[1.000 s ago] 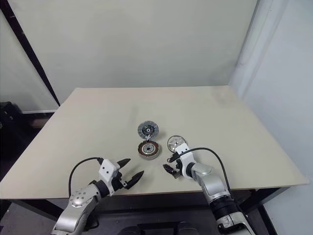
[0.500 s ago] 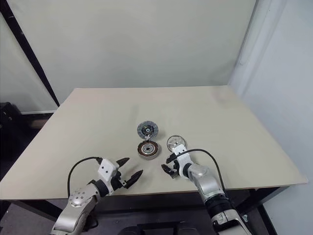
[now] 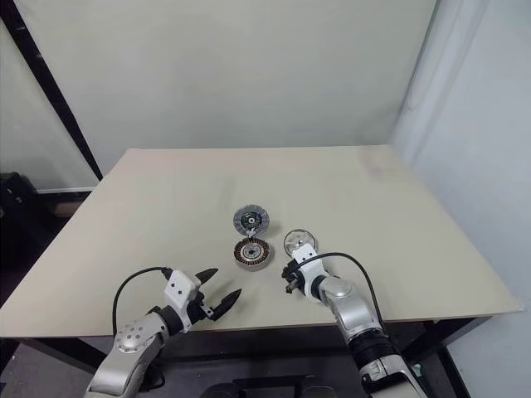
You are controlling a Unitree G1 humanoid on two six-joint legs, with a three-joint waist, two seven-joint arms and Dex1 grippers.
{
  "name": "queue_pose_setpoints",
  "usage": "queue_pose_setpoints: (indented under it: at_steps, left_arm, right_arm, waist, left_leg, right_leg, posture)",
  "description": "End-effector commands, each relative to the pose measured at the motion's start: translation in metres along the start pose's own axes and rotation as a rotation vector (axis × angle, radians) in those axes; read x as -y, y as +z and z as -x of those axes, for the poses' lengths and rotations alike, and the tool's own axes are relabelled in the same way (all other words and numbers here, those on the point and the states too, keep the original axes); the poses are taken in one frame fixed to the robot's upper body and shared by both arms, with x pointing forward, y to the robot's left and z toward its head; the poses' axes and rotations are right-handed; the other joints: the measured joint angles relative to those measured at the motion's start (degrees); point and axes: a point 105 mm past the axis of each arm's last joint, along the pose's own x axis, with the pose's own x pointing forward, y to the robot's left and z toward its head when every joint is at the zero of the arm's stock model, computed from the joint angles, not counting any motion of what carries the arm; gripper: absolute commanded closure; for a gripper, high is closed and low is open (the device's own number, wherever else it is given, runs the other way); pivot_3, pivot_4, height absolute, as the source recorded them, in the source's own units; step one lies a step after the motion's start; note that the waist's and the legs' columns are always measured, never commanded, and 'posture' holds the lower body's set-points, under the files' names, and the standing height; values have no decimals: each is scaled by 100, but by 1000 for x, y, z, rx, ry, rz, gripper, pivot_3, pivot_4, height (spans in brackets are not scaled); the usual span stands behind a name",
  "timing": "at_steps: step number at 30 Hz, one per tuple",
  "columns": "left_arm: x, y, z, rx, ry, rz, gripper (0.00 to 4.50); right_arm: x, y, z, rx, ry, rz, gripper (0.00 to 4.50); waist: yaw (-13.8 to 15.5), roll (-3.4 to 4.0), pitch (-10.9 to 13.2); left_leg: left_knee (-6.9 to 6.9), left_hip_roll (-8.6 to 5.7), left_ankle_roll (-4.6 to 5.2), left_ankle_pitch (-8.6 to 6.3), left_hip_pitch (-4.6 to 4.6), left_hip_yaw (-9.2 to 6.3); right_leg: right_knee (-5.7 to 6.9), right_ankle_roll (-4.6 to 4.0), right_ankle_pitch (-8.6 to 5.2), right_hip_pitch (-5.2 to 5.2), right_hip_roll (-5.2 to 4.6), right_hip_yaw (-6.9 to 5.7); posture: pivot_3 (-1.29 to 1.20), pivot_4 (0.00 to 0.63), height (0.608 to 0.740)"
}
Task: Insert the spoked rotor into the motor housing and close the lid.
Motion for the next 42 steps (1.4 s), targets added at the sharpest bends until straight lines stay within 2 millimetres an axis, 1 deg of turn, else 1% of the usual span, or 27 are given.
queue_pose_setpoints:
  at_steps: [1, 5, 9, 11, 16, 20, 27, 33, 42]
  left_arm:
    - [-10, 20, 1, 60, 27, -52, 0]
    - [-20, 24, 2, 67, 54, -70, 0]
    - [-28, 27, 4, 69, 73, -87, 0]
    - [-31, 28, 4, 71, 83, -91, 0]
    - [-36, 28, 7, 73, 100, -100, 0]
    - [-38, 29, 11, 73, 116, -107, 0]
    - [-43, 30, 20, 71, 147, -117, 0]
    - [-45, 30, 27, 69, 176, -117, 0]
    - [-45, 29, 37, 60, 209, -117, 0]
  right_arm:
    - [0, 38, 4, 99, 18, 31, 3692]
    - [-5, 64, 6, 140, 59, 40, 3692]
    - [-11, 85, 0, 159, 96, 50, 3692]
    - [-12, 92, -5, 160, 104, 36, 3692]
    - [-11, 103, -20, 140, 93, 40, 3692]
    - [-14, 106, -32, 124, 97, 43, 3692]
    - [-23, 107, -48, 107, 122, 54, 3692]
    - [-31, 103, -57, 89, 141, 67, 3692]
    - [-31, 93, -64, 61, 132, 86, 3692]
  waist:
    - [-1, 0, 0]
    - [-2, 0, 0]
    - [-1, 1, 0]
    - [-1, 1, 0]
    - [-1, 1, 0]
    - [-2, 2, 0]
    - [-3, 2, 0]
    - [-5, 2, 0]
    - [-5, 3, 0]
  left_leg:
    - [0, 0, 0, 0, 0, 0]
    - [0, 1, 0, 0, 0, -1]
    - [0, 4, 0, 0, 3, -2]
    - [0, 3, 0, 0, 2, 0]
    - [-3, 1, 0, 0, -2, 2]
    - [-3, 1, -1, 0, -4, 4]
    - [-10, 2, -1, 0, -3, 3]
    - [-10, 2, -1, 0, -3, 3]
    - [-12, 4, -2, 0, -3, 1]
  right_leg:
    - [0, 0, 0, 0, 0, 0]
    - [1, 0, 0, -2, 0, -1]
    - [4, 0, 1, -2, 1, -1]
    - [4, 1, 1, -3, 1, -2]
    - [1, 11, 7, -3, 0, -5]
    - [1, 10, 7, -5, -1, -5]
    - [2, 13, 8, -9, 0, -5]
    - [1, 13, 9, -9, -3, -5]
    - [2, 12, 8, -10, -3, -6]
  posture:
    - [0, 0, 740]
    - [0, 0, 740]
    - [0, 0, 740]
    - [0, 0, 740]
    - [0, 0, 740]
    - [0, 0, 740]
    - [0, 0, 740]
    - [0, 0, 740]
    - [0, 0, 740]
